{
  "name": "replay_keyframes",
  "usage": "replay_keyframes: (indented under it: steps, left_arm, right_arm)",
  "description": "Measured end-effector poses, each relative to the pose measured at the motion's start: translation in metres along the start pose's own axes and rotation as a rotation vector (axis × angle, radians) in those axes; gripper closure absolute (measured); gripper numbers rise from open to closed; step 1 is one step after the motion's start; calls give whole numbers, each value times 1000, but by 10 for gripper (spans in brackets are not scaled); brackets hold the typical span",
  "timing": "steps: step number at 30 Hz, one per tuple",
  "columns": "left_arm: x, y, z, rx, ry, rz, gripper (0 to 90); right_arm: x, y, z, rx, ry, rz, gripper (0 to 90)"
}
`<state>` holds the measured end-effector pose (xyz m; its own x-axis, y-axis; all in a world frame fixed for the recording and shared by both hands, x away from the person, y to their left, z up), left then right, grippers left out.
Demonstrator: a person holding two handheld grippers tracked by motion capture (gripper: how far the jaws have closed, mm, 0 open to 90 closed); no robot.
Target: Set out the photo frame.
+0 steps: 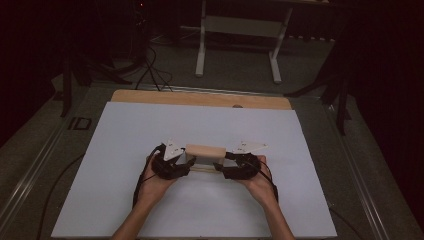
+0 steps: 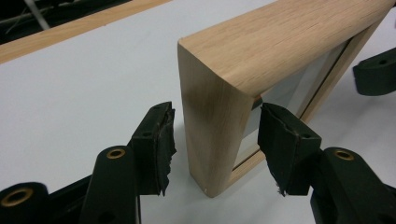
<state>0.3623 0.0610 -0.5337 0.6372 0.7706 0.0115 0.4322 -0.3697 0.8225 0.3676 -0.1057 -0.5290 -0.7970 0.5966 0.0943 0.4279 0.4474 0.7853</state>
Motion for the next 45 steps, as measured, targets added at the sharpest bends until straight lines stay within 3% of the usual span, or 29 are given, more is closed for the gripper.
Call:
replay_keyframes:
  steps: [6, 12, 19, 28, 45]
  left_arm:
    - [3, 1, 0, -13, -34, 0, 449]
    - [3, -1, 3, -3, -48, 32, 431]
    - [4, 3, 4, -20, -78, 37, 404]
    - [2, 7, 6, -58, -128, 55, 383]
    - [-4, 4, 2, -9, -106, 103, 525]
  right_arm:
    - [-3, -1, -1, -19, 5, 4, 481]
    - [-3, 1, -4, -31, 15, -13, 563]
    - [-3, 1, -4, -31, 10, -51, 573]
    - [-3, 1, -5, -26, 13, -64, 573]
    - [-11, 2, -10, -49, 2, -21, 585]
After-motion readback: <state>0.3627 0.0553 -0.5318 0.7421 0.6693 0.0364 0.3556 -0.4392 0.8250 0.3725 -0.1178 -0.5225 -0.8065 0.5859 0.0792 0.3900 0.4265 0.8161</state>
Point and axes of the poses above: each handheld gripper's, and its own axes: z roughly forward along the jaws, y roughly out of its top, x roughly to its left, the point moved 8 cm from there along z, roughly forward along the jaws, and after that the axes turned 2 degrees about x, right-handed, at the moved point
